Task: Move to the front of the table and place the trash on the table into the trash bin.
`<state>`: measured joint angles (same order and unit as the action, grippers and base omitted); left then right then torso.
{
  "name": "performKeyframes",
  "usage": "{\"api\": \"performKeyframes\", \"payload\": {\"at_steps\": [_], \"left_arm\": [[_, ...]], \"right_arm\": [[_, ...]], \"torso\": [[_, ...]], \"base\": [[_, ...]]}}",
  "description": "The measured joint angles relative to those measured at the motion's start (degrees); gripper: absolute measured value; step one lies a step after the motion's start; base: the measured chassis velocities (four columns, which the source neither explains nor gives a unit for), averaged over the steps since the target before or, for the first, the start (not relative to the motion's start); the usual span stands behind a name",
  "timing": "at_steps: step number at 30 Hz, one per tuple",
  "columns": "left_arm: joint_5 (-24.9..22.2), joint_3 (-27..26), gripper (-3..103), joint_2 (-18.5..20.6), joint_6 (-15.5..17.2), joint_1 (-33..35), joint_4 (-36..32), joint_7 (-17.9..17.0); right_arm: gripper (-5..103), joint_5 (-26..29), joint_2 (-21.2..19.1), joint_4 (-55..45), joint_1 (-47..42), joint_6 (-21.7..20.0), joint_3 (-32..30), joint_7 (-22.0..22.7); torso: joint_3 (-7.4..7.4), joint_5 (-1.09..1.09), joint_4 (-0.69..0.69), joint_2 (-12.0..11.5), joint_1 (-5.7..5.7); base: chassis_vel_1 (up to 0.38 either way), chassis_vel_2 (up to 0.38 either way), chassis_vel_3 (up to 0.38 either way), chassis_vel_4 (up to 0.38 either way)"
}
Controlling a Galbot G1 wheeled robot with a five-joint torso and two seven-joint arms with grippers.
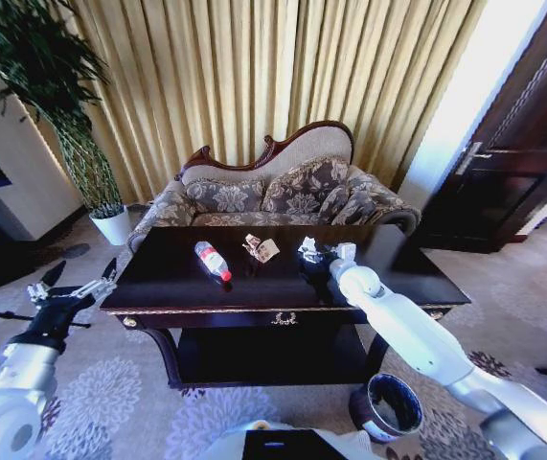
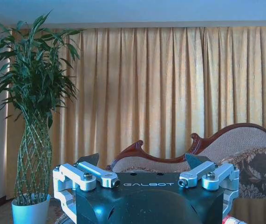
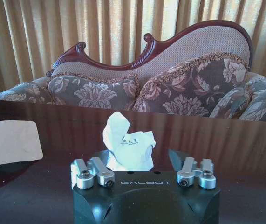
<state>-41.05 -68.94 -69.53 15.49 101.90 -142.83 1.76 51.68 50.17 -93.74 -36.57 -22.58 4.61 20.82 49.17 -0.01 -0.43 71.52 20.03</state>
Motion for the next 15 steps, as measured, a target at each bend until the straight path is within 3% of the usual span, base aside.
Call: {"api": "performKeyframes", "payload": {"at_steps": [2, 9, 13, 15], "left_arm": [[-0.01, 0.08, 100, -0.01, -0.01, -0.04, -0.01, 0.03], [-0.01, 0.18, 100, -0.09, -0.06, -0.10, 0.14, 0.07], [-0.01, 0.17, 100, 0.09, -0.12, -0.24, 0.50, 0.09], [-0.01, 0.17, 100, 0.11, -0.14, -0.33, 0.59, 0.10]], "right_arm": [[65, -0.01, 0.01, 0.23, 0.05, 0.07, 0.04, -0.03], [43, -0.22, 0.33, 0.66, 0.05, 0.31, 0.32, -0.15], [21, -0.36, 0.57, 1.14, 0.42, 1.22, 0.80, -0.22], [21, -0.37, 0.59, 1.25, 0.55, 1.36, 0.92, -0.24]], "torso": [[0.00, 0.00, 0.00, 0.00, 0.00], [0.00, 0.00, 0.00, 0.00, 0.00], [0.00, 0.00, 0.00, 0.00, 0.00], [0.00, 0.00, 0.00, 0.00, 0.00]], "base": [[0.000, 0.000, 0.000, 0.000], [0.000, 0.000, 0.000, 0.000], [0.000, 0.000, 0.000, 0.000], [0.000, 0.000, 0.000, 0.000]]}}
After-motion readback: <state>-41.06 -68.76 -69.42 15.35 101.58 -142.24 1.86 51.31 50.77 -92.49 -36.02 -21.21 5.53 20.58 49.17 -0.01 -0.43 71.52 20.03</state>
